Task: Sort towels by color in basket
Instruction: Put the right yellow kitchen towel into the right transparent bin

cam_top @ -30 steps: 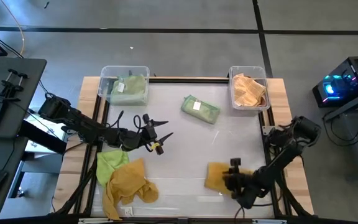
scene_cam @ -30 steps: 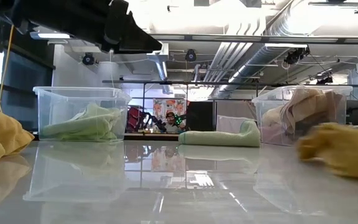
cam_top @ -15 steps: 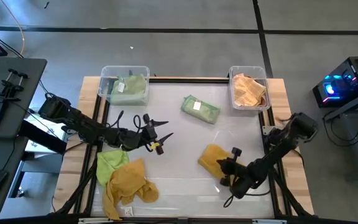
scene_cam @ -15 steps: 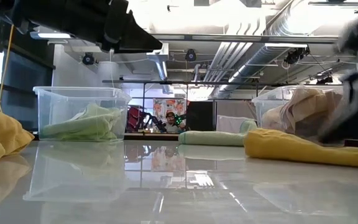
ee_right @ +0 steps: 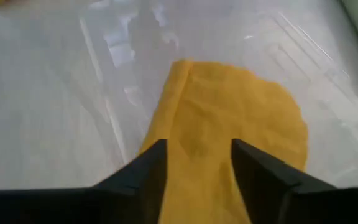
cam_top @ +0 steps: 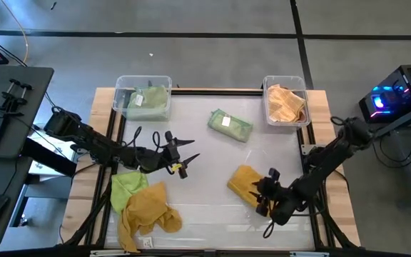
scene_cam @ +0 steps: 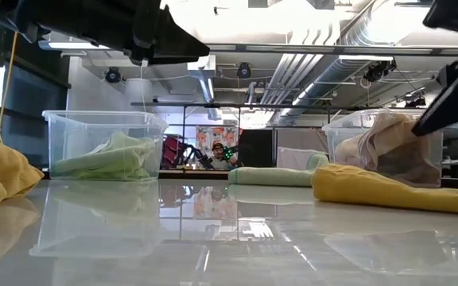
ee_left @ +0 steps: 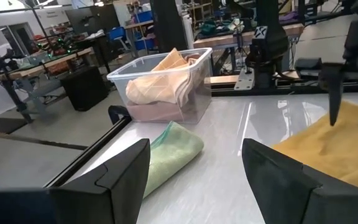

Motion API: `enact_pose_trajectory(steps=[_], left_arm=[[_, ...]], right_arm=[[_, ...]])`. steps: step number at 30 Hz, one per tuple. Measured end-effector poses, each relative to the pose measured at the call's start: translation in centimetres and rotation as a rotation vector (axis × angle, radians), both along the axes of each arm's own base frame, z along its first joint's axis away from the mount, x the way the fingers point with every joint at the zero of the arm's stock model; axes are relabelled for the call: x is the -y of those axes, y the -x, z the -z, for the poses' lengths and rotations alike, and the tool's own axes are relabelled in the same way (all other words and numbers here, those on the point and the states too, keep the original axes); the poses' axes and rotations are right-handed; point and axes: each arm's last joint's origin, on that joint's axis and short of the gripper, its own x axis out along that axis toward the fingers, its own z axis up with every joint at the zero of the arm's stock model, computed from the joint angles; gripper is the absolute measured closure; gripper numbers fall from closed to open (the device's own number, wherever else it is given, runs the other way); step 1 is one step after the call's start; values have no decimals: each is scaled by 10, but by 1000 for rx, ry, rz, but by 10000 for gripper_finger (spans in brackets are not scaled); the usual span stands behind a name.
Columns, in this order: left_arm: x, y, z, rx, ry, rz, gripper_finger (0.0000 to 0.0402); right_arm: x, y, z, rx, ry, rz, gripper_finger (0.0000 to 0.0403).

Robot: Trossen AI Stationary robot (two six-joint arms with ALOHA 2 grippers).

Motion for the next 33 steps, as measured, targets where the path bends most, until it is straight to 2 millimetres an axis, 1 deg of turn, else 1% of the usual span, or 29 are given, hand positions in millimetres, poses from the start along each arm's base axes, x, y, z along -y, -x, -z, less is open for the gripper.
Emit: enact_pose_trajectory(steps=[2,4,9,12,16,20,24,26,27,28,30,33], left_arm=[[0,0,0,-1,0,0,161],[0,0,0,-4,-2,0,161],[0,0,0,-3,-1,1,161],[0,0,0,-3,0,13,161],[1,0,0,2,2,19,161],[1,0,0,2,2,19,161],[0,0,0,1,1,17,161],[-1,-1,0,2,3,14,161],[-1,-1,0,3,5,13,161],[-1,-1,0,3,4,14,161],[-1,-1,0,2,5,20,161],[-1,-1,-1,4,2,20,161]], right_arm=[[-2,-1,6,-27,4,-6,200],[-5,-1,14,-42,22,-15,185],[-13,1,38,-97,45,-6,182],[-17,1,53,-121,32,27,193],[-19,-1,69,-134,29,65,217],[-23,-4,77,-86,37,75,264],[-24,-6,76,-62,21,66,337],[-25,-6,70,-66,1,66,377],[-26,-8,65,-60,-13,61,387],[-28,-9,59,-51,-13,46,391],[-29,-10,48,-46,-3,12,384],[-28,-13,22,50,-1,16,375]])
